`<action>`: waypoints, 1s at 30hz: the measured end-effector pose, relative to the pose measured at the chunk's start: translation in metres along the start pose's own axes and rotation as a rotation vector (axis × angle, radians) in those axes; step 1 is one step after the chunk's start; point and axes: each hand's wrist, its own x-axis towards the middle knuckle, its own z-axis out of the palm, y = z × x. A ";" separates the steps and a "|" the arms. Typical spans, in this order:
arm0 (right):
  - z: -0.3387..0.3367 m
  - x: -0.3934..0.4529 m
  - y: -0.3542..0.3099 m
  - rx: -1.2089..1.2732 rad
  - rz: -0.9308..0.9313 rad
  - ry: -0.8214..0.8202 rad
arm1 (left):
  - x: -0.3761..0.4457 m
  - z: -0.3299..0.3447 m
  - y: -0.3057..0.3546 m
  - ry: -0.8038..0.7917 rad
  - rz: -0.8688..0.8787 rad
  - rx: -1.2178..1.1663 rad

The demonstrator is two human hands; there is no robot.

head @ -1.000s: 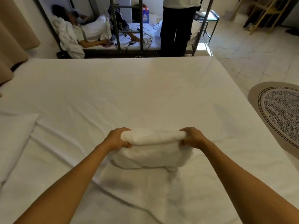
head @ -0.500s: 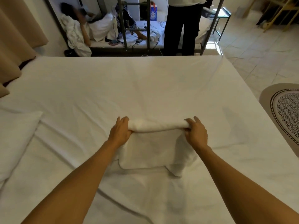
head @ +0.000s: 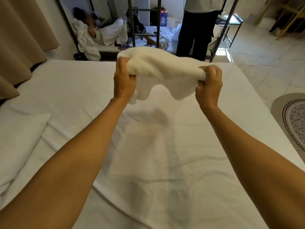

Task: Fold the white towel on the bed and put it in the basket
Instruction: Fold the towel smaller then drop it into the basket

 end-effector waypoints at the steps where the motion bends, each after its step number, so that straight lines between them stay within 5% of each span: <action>1: 0.001 -0.006 0.005 -0.017 -0.017 -0.023 | -0.006 0.000 -0.009 -0.018 0.016 0.013; 10: 0.026 -0.179 0.098 -0.226 0.096 -0.487 | -0.200 0.019 -0.128 -0.413 -0.212 0.247; 16: 0.002 -0.339 0.145 -0.409 0.203 -0.826 | -0.370 0.001 -0.171 -0.767 -0.171 0.455; 23: 0.002 -0.358 0.157 -0.728 0.087 -0.993 | -0.383 -0.002 -0.166 -0.992 -0.064 0.784; 30: 0.034 -0.347 0.160 -0.721 -0.031 -1.157 | -0.364 0.028 -0.171 -1.067 -0.117 0.690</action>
